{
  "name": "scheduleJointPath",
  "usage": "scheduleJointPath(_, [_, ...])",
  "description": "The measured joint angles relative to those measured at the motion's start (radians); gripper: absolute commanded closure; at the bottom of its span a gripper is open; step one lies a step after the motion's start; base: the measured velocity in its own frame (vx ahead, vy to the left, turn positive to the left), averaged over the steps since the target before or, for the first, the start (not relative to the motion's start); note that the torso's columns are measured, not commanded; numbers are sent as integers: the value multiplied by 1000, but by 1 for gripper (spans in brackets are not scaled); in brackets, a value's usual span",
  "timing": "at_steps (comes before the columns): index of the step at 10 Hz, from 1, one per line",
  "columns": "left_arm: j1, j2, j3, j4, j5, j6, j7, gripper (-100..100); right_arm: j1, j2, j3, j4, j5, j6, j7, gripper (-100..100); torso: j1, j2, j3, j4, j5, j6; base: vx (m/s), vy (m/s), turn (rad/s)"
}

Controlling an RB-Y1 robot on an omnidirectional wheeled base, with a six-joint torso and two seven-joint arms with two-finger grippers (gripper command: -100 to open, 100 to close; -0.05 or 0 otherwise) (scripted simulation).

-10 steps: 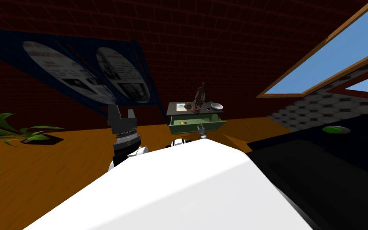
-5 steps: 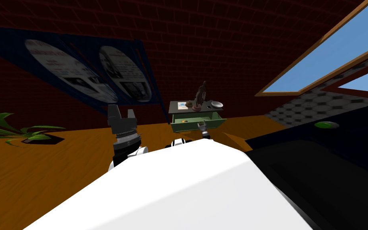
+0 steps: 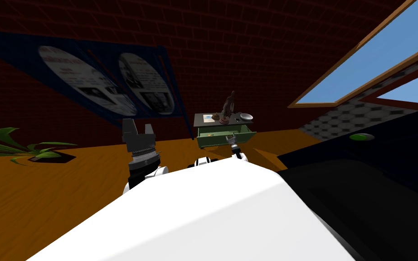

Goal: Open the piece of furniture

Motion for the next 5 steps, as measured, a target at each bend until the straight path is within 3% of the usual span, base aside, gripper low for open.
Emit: scheduleJointPath(5, [0, 0, 0, 0, 0, 0, 0, 0, 2, 1, 0, 2, 0, 1, 0, 0, 0, -1, 0, -2, -1, 0, 0, 0, 0])
